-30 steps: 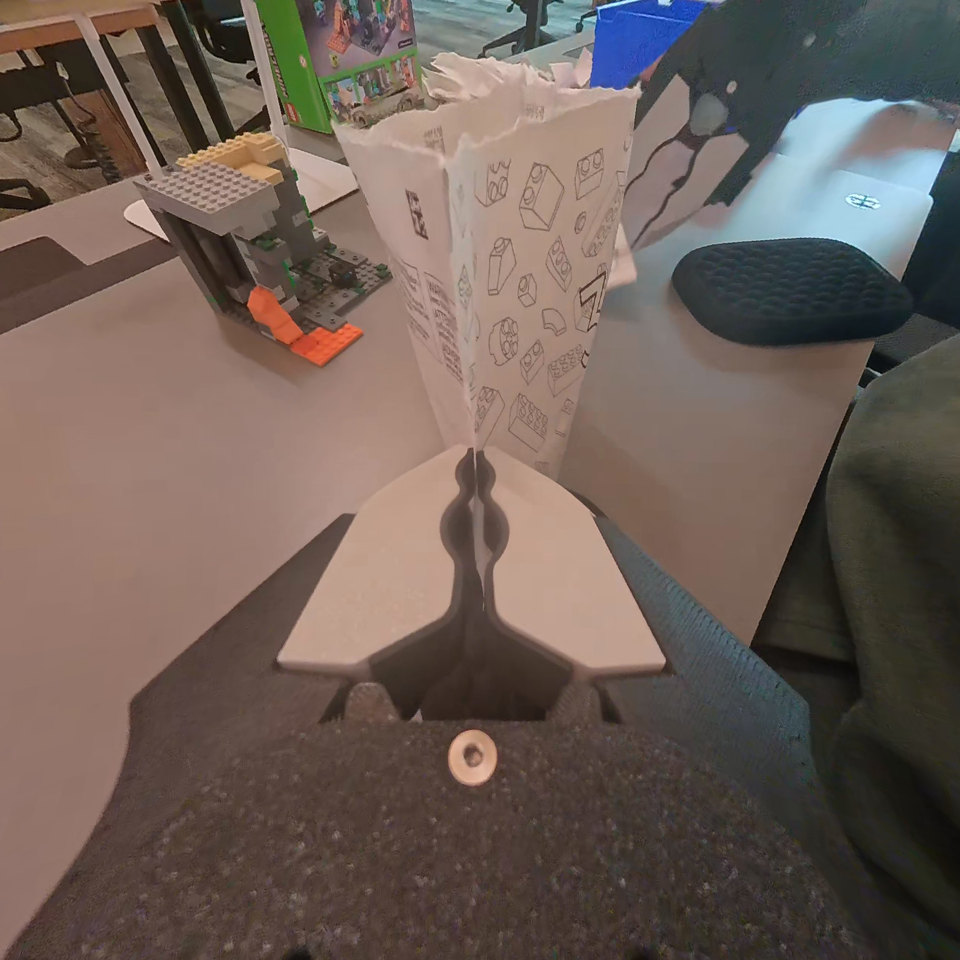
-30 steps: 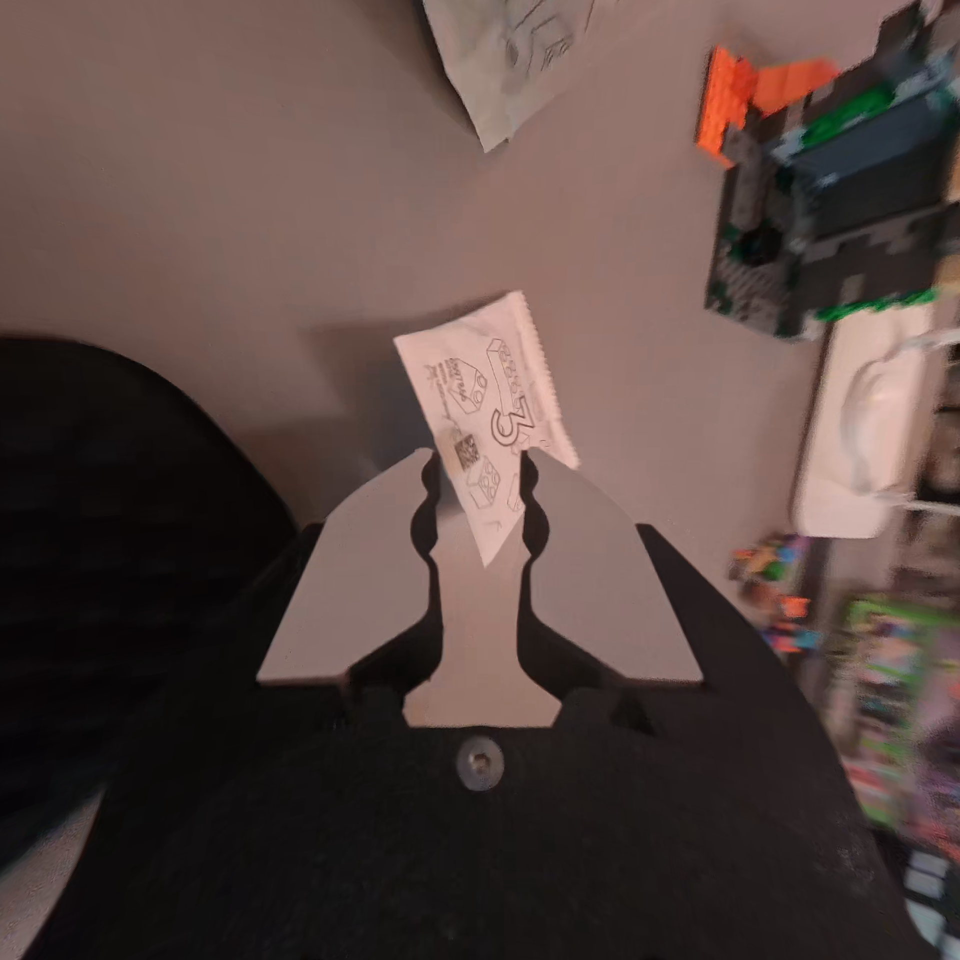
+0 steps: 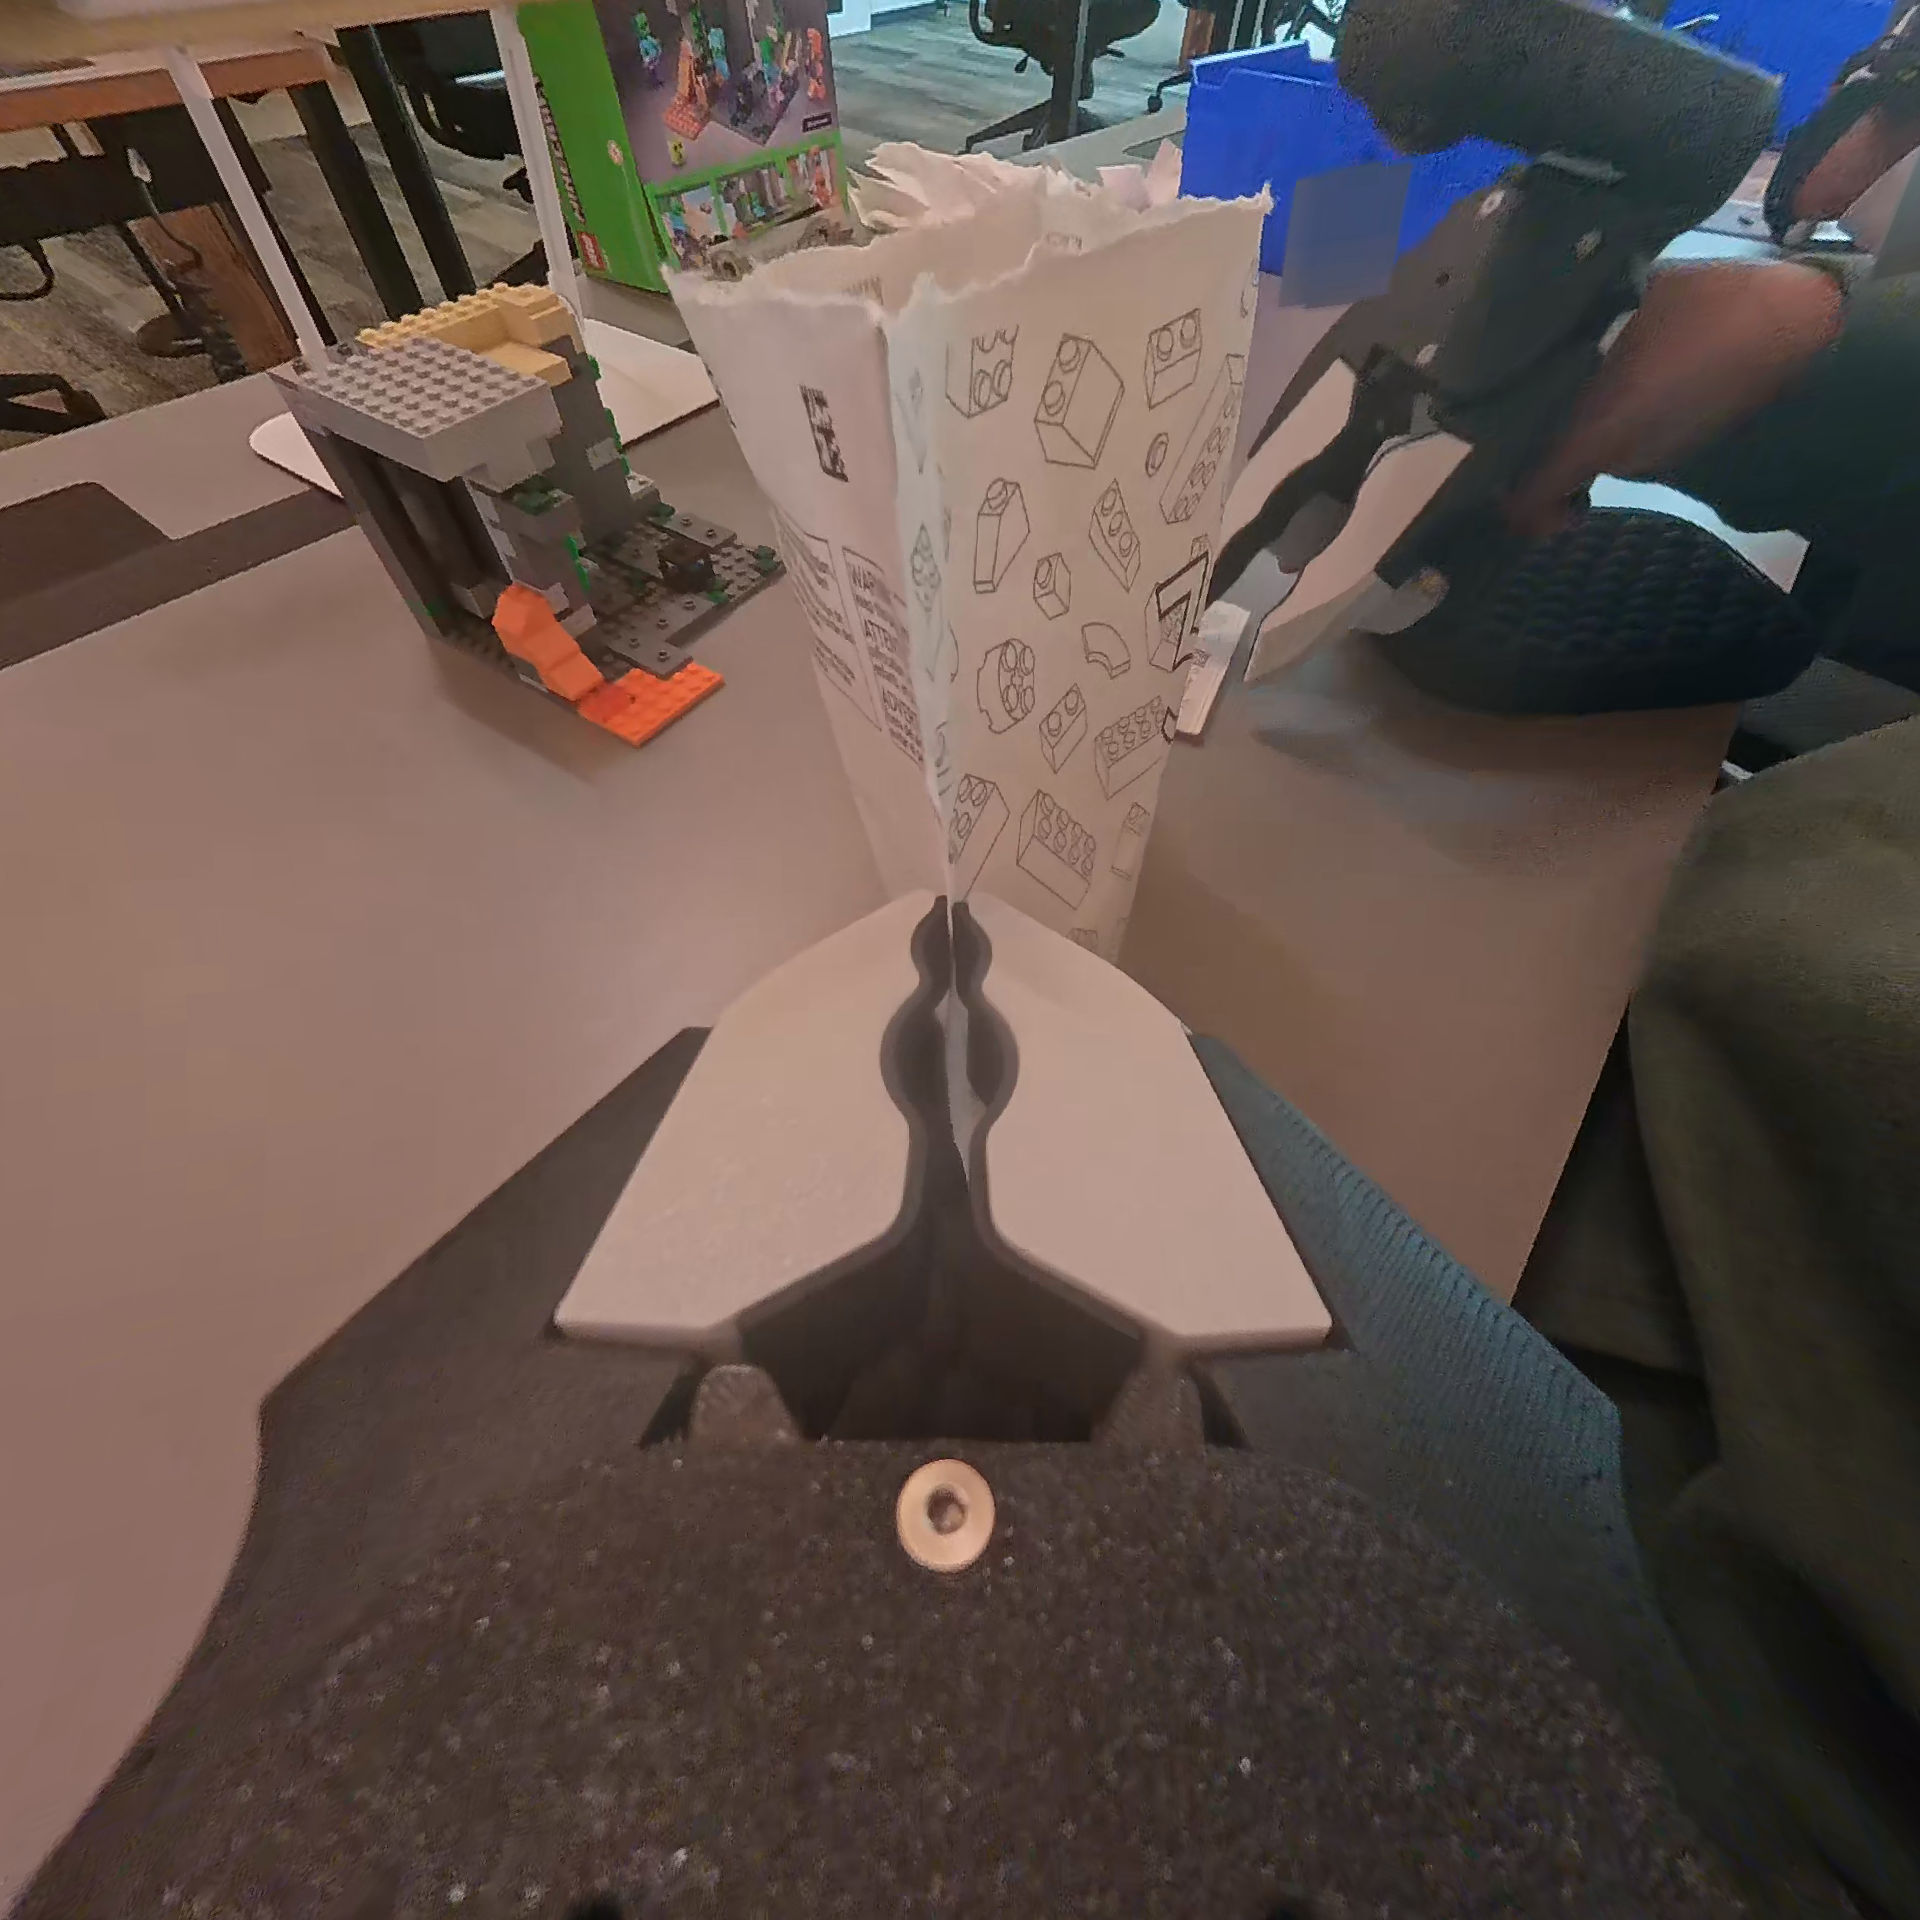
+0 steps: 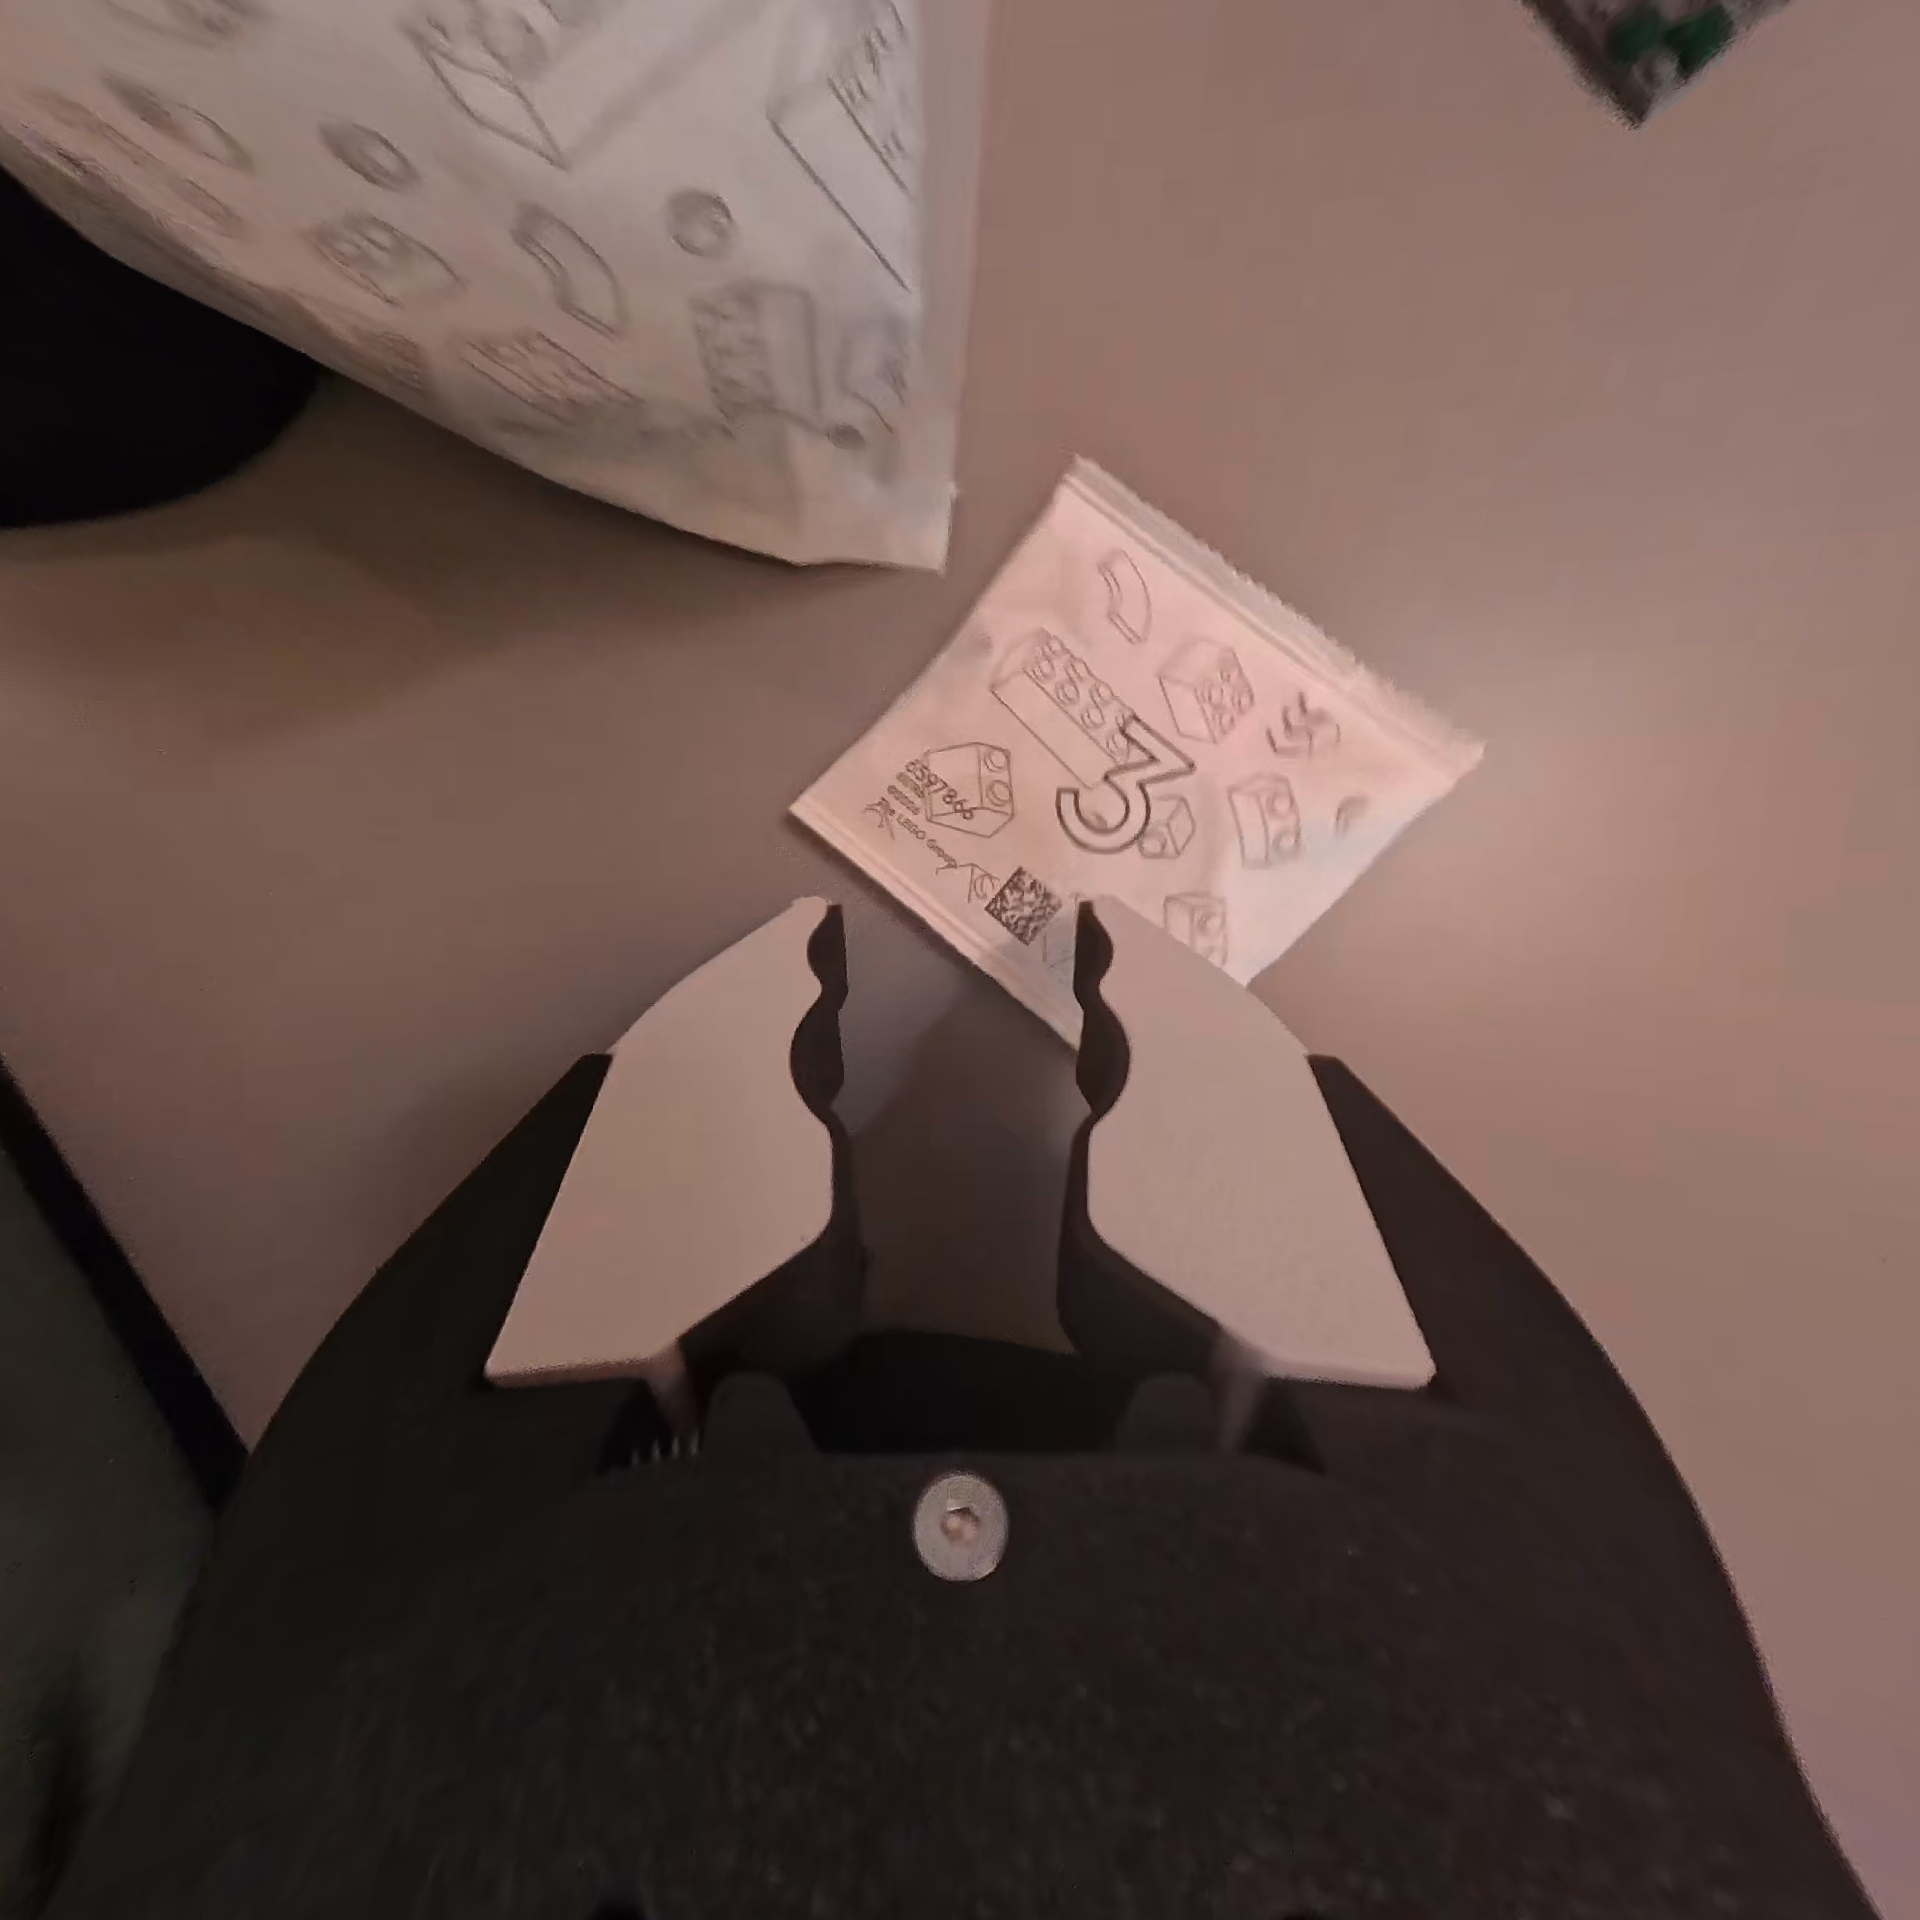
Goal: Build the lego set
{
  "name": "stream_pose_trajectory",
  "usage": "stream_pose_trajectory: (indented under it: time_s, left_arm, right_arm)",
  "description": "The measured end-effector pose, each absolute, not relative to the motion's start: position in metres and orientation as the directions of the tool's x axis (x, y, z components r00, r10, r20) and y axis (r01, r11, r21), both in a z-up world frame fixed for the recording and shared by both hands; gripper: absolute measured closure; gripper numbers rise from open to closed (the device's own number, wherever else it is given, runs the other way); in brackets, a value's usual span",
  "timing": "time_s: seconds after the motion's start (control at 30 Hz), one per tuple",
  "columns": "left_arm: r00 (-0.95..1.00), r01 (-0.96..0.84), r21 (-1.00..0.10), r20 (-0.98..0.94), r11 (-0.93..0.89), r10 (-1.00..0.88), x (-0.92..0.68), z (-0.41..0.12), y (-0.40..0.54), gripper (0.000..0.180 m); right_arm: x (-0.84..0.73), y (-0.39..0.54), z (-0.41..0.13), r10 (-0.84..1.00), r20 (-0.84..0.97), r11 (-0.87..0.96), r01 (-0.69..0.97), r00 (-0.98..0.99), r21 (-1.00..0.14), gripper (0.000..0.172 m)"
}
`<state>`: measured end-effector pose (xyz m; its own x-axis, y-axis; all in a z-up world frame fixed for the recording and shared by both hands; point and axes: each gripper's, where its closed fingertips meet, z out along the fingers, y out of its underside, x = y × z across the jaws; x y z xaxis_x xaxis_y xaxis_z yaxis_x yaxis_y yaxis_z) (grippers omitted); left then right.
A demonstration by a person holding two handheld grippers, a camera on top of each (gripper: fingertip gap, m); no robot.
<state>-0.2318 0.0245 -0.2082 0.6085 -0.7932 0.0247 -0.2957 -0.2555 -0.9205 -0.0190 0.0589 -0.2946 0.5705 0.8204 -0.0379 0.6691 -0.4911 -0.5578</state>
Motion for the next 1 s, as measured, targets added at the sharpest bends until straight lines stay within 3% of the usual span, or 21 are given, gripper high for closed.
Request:
stream_pose_trajectory:
  time_s: [0.03, 0.13, 0.3, 0.47, 0.6, 0.87, 1.0]
  left_arm:
    - [0.609, -0.298, -0.919, 0.025, -0.258, -0.793, -0.232, -0.208, 0.025, 0.180]
    - [0.608, -0.305, -0.915, 0.026, -0.263, -0.794, -0.232, -0.208, 0.025, 0.180]
    - [0.620, -0.307, -0.913, 0.023, -0.270, -0.784, -0.233, -0.209, 0.028, 0.180]
    - [0.640, -0.291, -0.914, 0.032, -0.281, -0.767, -0.235, -0.210, 0.030, 0.180]
    - [0.647, -0.289, -0.912, 0.038, -0.291, -0.762, -0.236, -0.210, 0.032, 0.180]
    - [0.647, -0.295, -0.912, 0.030, -0.286, -0.762, -0.236, -0.210, 0.033, 0.180]
    - [0.647, -0.289, -0.919, 0.018, -0.268, -0.762, -0.235, -0.210, 0.031, 0.180]
  right_arm:
    - [-0.021, 0.061, -0.288, 0.830, -0.032, -0.468, 0.664, 0.557, -0.582, 0.130]
    - [-0.019, 0.074, -0.268, 0.899, 0.028, -0.323, 0.707, 0.437, -0.629, 0.131]
    - [-0.013, 0.096, -0.277, 0.984, 0.098, -0.066, 0.819, 0.147, -0.570, 0.129]
    - [-0.017, 0.106, -0.300, 0.972, 0.116, -0.124, 0.863, 0.206, -0.490, 0.138]
    - [-0.021, 0.108, -0.299, 0.923, 0.105, -0.262, 0.806, 0.369, -0.532, 0.142]
    - [-0.023, 0.096, -0.260, 0.955, 0.124, -0.119, 0.733, 0.268, -0.670, 0.139]
    - [0.001, 0.085, -0.257, 0.953, 0.091, -0.169, 0.754, 0.289, -0.634, 0.155]
